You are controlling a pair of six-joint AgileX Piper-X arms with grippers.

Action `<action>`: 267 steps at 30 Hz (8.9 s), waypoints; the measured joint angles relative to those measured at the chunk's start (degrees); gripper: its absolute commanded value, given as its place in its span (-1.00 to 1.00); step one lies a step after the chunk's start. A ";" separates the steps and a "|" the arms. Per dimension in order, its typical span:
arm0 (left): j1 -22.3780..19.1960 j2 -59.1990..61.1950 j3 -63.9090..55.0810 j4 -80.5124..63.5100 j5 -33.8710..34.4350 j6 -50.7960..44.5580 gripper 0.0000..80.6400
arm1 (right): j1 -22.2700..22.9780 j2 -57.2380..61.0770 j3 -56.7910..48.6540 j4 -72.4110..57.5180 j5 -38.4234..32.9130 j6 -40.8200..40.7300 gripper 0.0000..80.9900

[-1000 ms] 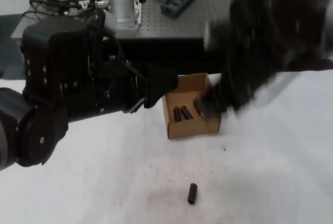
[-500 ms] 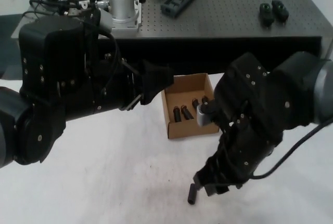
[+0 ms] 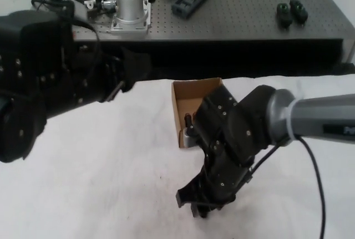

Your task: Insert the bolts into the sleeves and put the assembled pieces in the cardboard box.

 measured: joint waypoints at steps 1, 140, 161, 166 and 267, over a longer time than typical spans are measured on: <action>0.20 0.00 0.00 -0.02 0.25 0.00 0.09 | -0.01 0.50 -0.21 -0.39 0.00 0.41 -0.15; -16.27 2.10 -10.39 -11.09 19.58 -20.66 -0.98 | -3.99 -50.52 32.89 -52.08 -20.07 2.97 -0.96; -15.97 2.10 -10.39 -11.22 22.96 -20.66 -0.98 | -3.99 -49.80 32.21 -56.50 -15.87 2.03 -0.96; -15.97 2.10 -10.39 -11.22 23.38 -20.66 -0.98 | -3.99 -49.80 32.21 -56.59 -15.42 1.92 -0.96; -9.61 -5.04 -0.86 23.97 -10.29 14.61 -0.98 | -14.47 10.00 -17.80 -25.79 3.52 -15.54 -0.96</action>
